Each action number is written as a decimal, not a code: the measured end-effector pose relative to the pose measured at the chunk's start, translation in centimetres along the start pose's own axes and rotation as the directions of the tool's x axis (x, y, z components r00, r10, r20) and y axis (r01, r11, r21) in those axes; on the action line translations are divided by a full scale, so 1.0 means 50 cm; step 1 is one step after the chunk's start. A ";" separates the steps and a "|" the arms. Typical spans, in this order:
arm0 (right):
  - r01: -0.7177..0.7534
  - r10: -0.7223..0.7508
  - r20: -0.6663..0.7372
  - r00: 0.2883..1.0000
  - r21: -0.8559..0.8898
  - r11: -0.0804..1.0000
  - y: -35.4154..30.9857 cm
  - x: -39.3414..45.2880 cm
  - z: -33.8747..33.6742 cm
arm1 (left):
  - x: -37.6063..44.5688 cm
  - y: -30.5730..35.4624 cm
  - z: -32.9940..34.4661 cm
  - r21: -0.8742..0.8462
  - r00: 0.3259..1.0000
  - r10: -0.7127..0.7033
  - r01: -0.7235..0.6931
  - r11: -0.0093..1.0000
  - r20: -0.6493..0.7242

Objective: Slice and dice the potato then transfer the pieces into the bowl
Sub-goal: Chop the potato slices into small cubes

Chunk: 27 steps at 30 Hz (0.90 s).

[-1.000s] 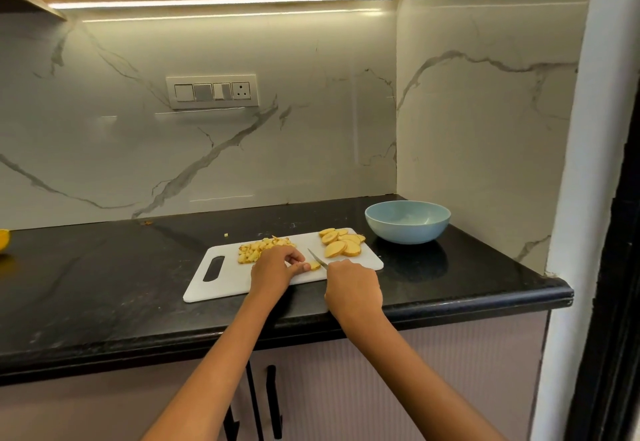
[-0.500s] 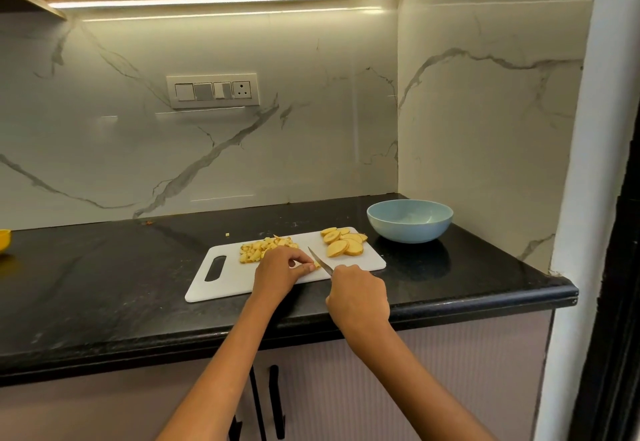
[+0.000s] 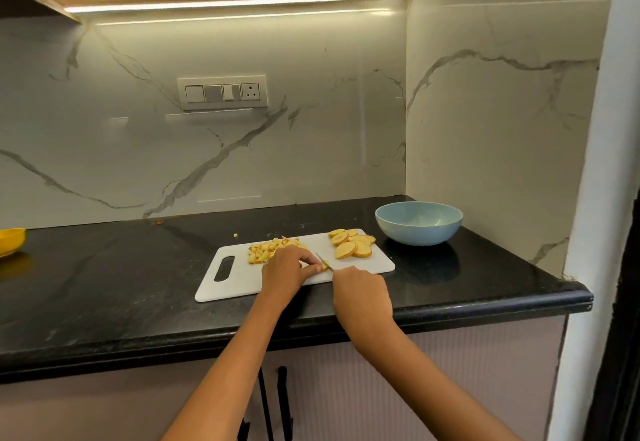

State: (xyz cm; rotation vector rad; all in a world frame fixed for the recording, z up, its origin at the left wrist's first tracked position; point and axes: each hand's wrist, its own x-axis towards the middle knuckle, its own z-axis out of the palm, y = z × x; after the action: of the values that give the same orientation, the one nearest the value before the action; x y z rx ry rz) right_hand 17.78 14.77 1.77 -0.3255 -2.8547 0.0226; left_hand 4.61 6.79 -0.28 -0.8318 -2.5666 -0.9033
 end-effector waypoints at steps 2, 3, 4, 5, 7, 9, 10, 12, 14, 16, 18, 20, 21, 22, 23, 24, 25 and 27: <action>0.012 -0.012 -0.013 1.000 -0.018 1.000 0.007 -0.012 0.000 | 0.000 -0.005 0.004 -0.018 1.000 -0.007 0.007 1.000 -0.012; 0.006 -0.006 -0.019 1.000 -0.014 1.000 0.010 -0.011 0.000 | 0.000 -0.005 0.006 -0.024 1.000 -0.012 0.012 1.000 -0.008; -0.005 0.005 -0.023 1.000 -0.002 1.000 0.012 -0.006 -0.001 | 0.000 -0.005 0.006 -0.029 1.000 -0.013 0.013 1.000 -0.006; -0.022 0.022 -0.022 1.000 0.018 1.000 0.014 0.001 -0.002 | -0.002 -0.005 0.007 -0.033 1.000 -0.010 0.010 0.999 -0.005; -0.063 0.064 -0.013 0.998 0.082 0.995 0.019 0.014 -0.003 | -0.005 -0.005 0.007 -0.052 1.000 -0.007 0.006 0.999 -0.027; -0.097 0.098 -0.001 0.995 0.149 0.984 0.027 0.020 -0.001 | -0.007 -0.008 0.005 -0.102 0.995 -0.041 0.032 0.994 -0.088; -0.109 0.109 0.008 0.994 0.171 0.979 0.031 0.019 0.000 | -0.007 -0.010 0.005 -0.110 0.990 -0.068 0.055 0.992 -0.124; -0.104 0.101 0.021 0.995 0.192 0.976 0.035 0.013 0.002 | -0.006 -0.012 0.006 -0.087 0.980 -0.105 0.091 0.992 -0.167; -0.075 0.072 0.020 0.997 0.199 0.977 0.034 0.008 0.005 | -0.006 -0.010 0.007 -0.066 0.981 -0.106 0.096 0.993 -0.165; -0.060 0.057 0.021 0.998 0.194 0.979 0.033 0.007 0.005 | -0.008 -0.006 0.006 -0.060 0.983 -0.103 0.095 0.994 -0.151; -0.060 0.056 0.024 0.998 0.194 0.979 0.033 0.009 0.005 | -0.011 -0.004 0.004 -0.047 0.985 -0.100 0.094 0.994 -0.140; -0.055 0.050 0.029 0.998 0.189 0.980 0.033 0.010 0.004 | -0.013 -0.002 0.002 -0.025 0.987 -0.092 0.090 0.996 -0.132; -0.049 0.045 0.029 0.999 0.184 0.982 0.033 0.010 0.003 | -0.013 -0.002 0.002 -0.014 0.988 -0.087 0.086 0.996 -0.129; -0.043 0.038 0.027 0.999 0.180 0.983 0.034 0.010 0.003 | -0.013 -0.001 0.002 -0.003 0.989 -0.082 0.082 0.997 -0.126; -0.037 0.033 0.025 0.999 0.177 0.983 0.035 0.009 0.004 | -0.012 -0.001 0.003 0.009 0.989 -0.078 0.080 0.997 -0.123; -0.033 0.029 0.023 0.999 0.176 0.984 0.035 0.010 0.004 | -0.012 0.001 0.003 0.019 0.990 -0.076 0.079 0.997 -0.121; -0.029 0.026 0.022 0.999 0.177 0.984 0.036 0.010 0.004 | -0.012 0.002 0.003 0.027 0.990 -0.072 0.076 0.997 -0.120; -0.024 0.020 0.028 0.999 0.179 0.984 0.038 0.013 0.005 | -0.010 0.003 0.003 0.042 0.991 -0.064 0.069 0.997 -0.118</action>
State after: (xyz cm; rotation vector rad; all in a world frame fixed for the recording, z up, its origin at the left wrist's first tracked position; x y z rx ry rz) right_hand 17.49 16.76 1.59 -0.3212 -2.8473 0.2888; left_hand 5.05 6.76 -0.55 -0.6638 -2.5163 -0.8816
